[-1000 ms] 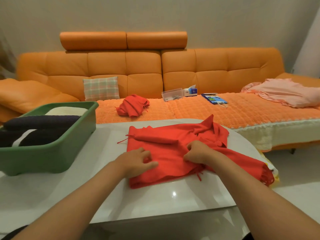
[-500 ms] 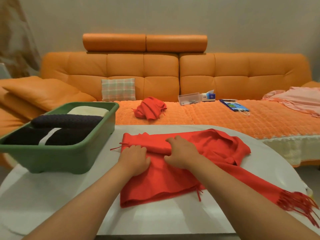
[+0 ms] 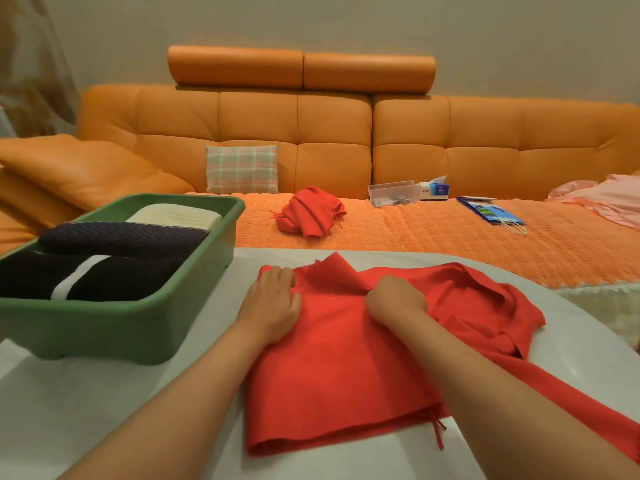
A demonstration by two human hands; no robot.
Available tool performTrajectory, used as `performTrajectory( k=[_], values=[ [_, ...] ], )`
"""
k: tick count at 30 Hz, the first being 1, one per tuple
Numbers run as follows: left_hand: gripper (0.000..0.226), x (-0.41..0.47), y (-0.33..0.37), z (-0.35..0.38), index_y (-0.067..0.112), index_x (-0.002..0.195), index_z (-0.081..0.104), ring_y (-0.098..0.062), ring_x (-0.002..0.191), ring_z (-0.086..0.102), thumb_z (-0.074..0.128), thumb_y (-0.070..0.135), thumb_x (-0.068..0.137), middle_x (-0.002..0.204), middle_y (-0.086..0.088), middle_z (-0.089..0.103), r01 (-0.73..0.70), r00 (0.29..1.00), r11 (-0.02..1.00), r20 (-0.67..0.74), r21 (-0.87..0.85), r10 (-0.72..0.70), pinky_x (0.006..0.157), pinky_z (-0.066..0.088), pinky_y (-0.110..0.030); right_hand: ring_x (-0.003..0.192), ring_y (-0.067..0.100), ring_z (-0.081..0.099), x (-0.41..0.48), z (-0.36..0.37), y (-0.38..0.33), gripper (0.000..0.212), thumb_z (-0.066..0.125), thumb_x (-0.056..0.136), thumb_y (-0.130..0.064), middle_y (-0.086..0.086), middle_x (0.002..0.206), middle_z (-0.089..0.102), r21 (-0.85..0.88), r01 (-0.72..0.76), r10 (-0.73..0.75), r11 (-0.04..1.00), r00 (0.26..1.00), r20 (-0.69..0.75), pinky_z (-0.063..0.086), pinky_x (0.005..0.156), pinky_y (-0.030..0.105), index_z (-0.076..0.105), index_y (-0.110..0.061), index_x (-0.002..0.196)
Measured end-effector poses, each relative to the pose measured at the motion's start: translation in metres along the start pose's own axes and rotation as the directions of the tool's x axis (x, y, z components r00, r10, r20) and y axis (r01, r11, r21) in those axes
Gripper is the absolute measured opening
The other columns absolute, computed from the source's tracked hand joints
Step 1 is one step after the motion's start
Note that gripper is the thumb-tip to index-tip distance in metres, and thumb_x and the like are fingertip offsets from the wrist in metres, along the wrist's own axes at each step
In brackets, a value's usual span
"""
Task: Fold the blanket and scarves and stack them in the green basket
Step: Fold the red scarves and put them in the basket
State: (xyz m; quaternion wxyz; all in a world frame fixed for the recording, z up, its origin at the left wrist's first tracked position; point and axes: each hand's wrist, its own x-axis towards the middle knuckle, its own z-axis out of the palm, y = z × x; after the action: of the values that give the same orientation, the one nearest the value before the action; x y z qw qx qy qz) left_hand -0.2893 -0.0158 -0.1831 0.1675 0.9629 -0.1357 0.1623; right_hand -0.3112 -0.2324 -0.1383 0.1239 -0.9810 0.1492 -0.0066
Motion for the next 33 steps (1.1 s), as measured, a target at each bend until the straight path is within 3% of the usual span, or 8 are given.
performTrajectory(
  k=[3,7,11,17,21,24,29,33],
  values=[
    [0.06,0.002,-0.005,0.006,0.032,0.15,0.03,-0.024,0.147,0.02,0.028,0.06,0.097,0.158,-0.002,0.026,0.075,0.954,0.991,0.282,0.108,-0.103,0.118,0.017,-0.043,0.124,0.03,0.058,0.002,0.003,0.003,0.037,0.045,0.098,-0.025,0.012,0.136,0.06,-0.047,0.004,-0.003,0.999,1.0,0.018,0.047,0.096,0.036,0.057,-0.01,0.13],
    [0.07,0.01,-0.004,0.004,0.043,0.155,0.006,-0.026,0.152,-0.005,0.02,0.071,0.093,0.166,0.0,-0.002,0.07,0.885,0.976,0.439,0.205,-0.155,0.121,-0.001,-0.051,0.122,0.03,0.059,0.001,0.002,-0.002,0.033,0.046,0.099,-0.022,0.01,0.134,0.06,-0.073,0.03,-0.031,0.997,0.999,-0.015,0.047,0.095,0.035,0.057,-0.012,0.128],
    [0.069,0.01,0.0,0.0,0.041,0.156,0.008,-0.028,0.152,-0.001,0.019,0.07,0.094,0.166,-0.004,0.003,0.023,0.894,0.958,0.424,0.285,-0.147,0.121,-0.001,-0.051,0.118,0.031,0.06,-0.005,0.002,0.003,0.037,0.044,0.098,-0.023,0.011,0.129,0.061,-0.135,0.114,-0.117,0.984,0.993,-0.011,0.047,0.09,0.037,0.045,-0.012,0.134],
    [0.037,-0.019,0.06,-0.014,0.018,0.125,0.051,-0.028,0.122,0.044,0.037,0.039,0.098,0.133,-0.008,0.048,-0.111,0.974,0.942,0.222,0.315,0.041,0.1,0.035,-0.045,0.114,0.033,0.061,-0.029,-0.011,0.013,0.058,0.049,0.093,-0.029,0.013,0.124,0.063,-0.135,0.266,-0.266,0.954,0.964,0.023,0.046,0.086,0.038,0.029,-0.015,0.146],
    [0.058,-0.057,0.085,-0.005,0.028,0.145,0.034,-0.03,0.137,0.034,0.032,0.058,0.097,0.149,-0.008,0.037,0.002,0.956,0.992,0.291,0.129,-0.04,0.109,0.029,-0.05,0.118,0.035,0.058,-0.057,-0.014,0.023,0.068,0.052,0.092,-0.022,0.018,0.132,0.054,-0.108,0.344,-0.33,0.933,0.935,0.128,0.045,0.091,0.039,0.02,-0.016,0.152],
    [0.07,-0.073,0.066,-0.002,0.046,0.154,0.007,-0.025,0.152,-0.001,0.023,0.073,0.092,0.165,0.003,0.003,-0.086,0.902,0.988,0.43,0.132,0.021,0.12,0.003,-0.054,0.119,0.038,0.057,-0.076,-0.017,0.035,0.067,0.053,0.093,-0.027,0.016,0.138,0.04,-0.116,0.335,-0.325,0.935,0.941,0.097,0.045,0.095,0.043,0.021,-0.019,0.152],
    [0.095,-0.066,0.023,-0.021,0.052,0.151,0.0,-0.02,0.152,-0.009,0.0,0.094,0.067,0.165,0.01,-0.006,-0.151,0.854,0.975,0.518,0.165,0.045,0.122,-0.002,-0.048,0.121,0.034,0.052,-0.093,-0.036,0.066,0.063,0.058,0.082,-0.044,0.01,0.129,0.04,-0.089,0.267,-0.26,0.96,0.963,0.075,0.044,0.097,0.043,0.036,-0.022,0.136],
    [0.065,-0.053,0.031,-0.03,0.042,0.152,0.021,-0.024,0.152,0.005,0.027,0.063,0.091,0.164,0.003,0.011,-0.115,0.867,0.966,0.499,0.232,-0.017,0.121,0.004,-0.05,0.129,0.032,0.041,-0.097,-0.04,0.1,0.092,0.069,0.068,-0.051,0.009,0.135,0.035,-0.235,0.209,-0.152,0.949,0.959,0.238,0.04,0.102,0.047,0.021,-0.033,0.144]
  ],
)
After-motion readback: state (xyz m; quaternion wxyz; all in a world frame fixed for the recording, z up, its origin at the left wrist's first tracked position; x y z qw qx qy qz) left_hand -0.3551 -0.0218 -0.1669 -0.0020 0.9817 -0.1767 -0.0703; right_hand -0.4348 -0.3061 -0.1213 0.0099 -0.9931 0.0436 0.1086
